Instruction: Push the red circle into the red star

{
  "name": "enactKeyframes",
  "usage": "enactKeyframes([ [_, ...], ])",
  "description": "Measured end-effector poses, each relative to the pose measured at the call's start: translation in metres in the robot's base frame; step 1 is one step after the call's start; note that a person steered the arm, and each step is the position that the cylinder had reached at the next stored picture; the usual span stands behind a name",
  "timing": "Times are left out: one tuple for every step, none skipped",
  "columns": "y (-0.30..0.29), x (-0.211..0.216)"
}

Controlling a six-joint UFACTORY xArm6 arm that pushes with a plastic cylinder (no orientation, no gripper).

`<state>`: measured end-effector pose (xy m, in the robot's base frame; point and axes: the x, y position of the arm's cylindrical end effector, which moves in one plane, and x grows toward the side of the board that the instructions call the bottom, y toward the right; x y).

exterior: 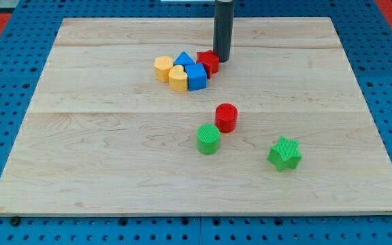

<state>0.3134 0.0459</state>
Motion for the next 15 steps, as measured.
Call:
enactKeyframes([
  [0.066, -0.009],
  [0.128, 0.022],
  [0.159, 0.084],
  [0.142, 0.138],
  [0.112, 0.172],
  [0.065, 0.209],
  [0.018, 0.224],
  [0.007, 0.224],
  [-0.001, 0.200],
  [-0.020, 0.190],
  [0.001, 0.172],
  [0.000, 0.147],
  [-0.006, 0.140],
  [0.019, 0.135],
  [0.032, 0.125],
])
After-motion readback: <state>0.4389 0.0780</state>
